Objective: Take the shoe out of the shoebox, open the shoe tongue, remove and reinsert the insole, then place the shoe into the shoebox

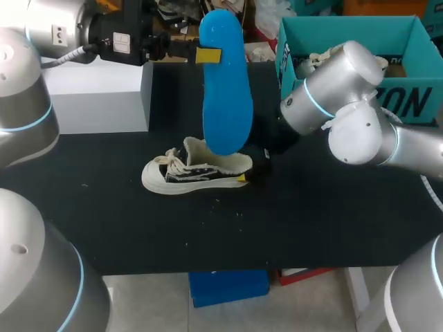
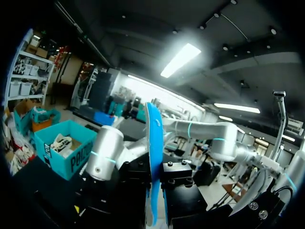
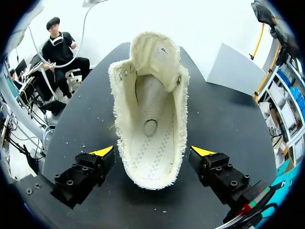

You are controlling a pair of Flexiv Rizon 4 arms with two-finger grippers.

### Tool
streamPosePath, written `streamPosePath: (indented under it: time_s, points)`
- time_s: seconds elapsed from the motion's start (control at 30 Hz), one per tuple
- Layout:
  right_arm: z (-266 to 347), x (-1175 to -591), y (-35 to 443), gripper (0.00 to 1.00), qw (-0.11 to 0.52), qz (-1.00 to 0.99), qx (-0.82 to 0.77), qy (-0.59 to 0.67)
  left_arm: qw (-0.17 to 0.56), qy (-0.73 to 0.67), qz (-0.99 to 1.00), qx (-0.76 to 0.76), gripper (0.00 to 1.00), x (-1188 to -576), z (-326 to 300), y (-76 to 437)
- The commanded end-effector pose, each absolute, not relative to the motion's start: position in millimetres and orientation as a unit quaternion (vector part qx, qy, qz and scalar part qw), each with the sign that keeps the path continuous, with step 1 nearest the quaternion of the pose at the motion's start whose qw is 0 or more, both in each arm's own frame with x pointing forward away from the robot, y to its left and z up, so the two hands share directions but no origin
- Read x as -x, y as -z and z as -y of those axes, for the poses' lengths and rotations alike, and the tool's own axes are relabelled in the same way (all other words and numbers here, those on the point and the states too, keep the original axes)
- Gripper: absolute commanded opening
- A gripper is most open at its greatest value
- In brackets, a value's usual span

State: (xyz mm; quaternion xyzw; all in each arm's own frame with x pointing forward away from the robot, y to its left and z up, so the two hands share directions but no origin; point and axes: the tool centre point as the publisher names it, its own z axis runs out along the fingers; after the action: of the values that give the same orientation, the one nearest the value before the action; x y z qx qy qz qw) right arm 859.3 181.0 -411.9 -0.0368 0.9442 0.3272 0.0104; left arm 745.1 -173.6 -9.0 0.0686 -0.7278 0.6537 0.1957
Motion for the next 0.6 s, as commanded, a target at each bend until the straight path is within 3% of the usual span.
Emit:
streamPosePath:
  time_s: [0.03,0.6]
  points:
    - [-181.3,-860.9,420.3,1.00,0.006,-0.932,0.037,-0.360,0.194,-0.654,0.728,-0.070,0.00,-744.6,175.1,10.1]
    - [-183.0,-862.9,438.5,1.00,-0.002,-0.916,0.018,-0.400,0.194,-0.654,0.728,-0.070,0.00,-744.6,175.1,10.1]
